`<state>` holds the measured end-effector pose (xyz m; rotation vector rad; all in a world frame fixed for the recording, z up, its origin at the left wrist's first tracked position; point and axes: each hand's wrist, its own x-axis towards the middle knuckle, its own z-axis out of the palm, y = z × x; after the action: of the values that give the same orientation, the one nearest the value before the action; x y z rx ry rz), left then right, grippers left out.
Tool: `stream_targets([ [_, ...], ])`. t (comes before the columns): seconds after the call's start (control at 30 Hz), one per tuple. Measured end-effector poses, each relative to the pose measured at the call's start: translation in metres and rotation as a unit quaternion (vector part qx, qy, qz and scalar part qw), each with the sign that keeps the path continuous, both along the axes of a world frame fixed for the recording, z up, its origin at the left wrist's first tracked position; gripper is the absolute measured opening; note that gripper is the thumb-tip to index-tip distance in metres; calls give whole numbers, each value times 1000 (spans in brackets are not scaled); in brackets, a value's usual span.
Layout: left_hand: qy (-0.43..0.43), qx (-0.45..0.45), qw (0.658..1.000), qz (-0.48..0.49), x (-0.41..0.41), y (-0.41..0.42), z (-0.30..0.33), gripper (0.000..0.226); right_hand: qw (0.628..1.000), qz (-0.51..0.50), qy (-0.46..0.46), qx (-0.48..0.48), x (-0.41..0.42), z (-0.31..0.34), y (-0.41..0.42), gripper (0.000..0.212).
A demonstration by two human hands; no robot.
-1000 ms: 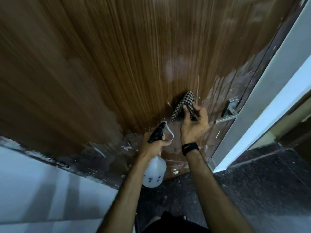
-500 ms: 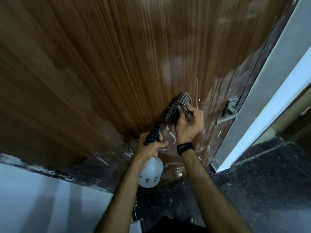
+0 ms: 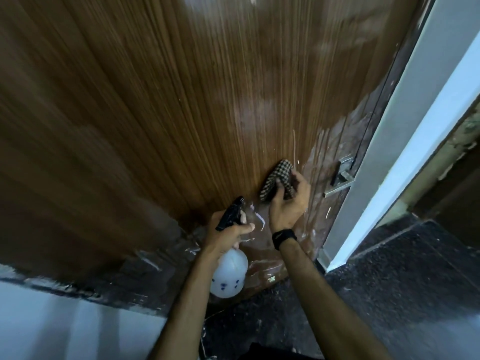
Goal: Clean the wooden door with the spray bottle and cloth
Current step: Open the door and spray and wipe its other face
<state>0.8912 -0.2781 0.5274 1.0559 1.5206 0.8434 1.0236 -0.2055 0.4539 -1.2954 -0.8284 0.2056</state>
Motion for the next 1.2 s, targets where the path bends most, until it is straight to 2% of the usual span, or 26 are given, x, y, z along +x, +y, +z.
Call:
stream_targets([
  [0.13, 2, 0, 1000, -5, 1, 0, -3, 33, 999, -20, -30, 36, -5, 28, 13, 40],
  [0.23, 11, -4, 1000, -3, 1, 2, -4, 34, 998, -11, -61, 31, -20, 15, 7, 44],
  [0.4, 7, -10, 1000, -21, 0, 6, -5, 32, 999, 1, -52, 11, -30, -12, -1, 48],
  [0.53, 5, -6, 1000, -27, -2, 7, -4, 31, 999, -5, -37, 39, -25, 14, 13, 49],
  [0.63, 14, -14, 1000, -23, -4, 4, -7, 36, 997, -1, -64, 44, -24, 30, 21, 49],
  [0.87, 2, -34, 999, -30, -4, 5, -11, 38, 993, 61, -98, -1, -34, -26, -11, 56],
  [0.97, -9, -26, 999, -30, 0, 6, -10, 31, 998, 57, -40, -9, -26, -29, -16, 52],
  [1.13, -23, -13, 998, -62, 5, 11, -13, 27, 988, -2, 150, -38, -2, -12, -14, 39],
  [1.2, -22, -10, 997, -75, 8, 15, -13, 25, 983, -27, 173, -49, 12, -7, -13, 40],
])
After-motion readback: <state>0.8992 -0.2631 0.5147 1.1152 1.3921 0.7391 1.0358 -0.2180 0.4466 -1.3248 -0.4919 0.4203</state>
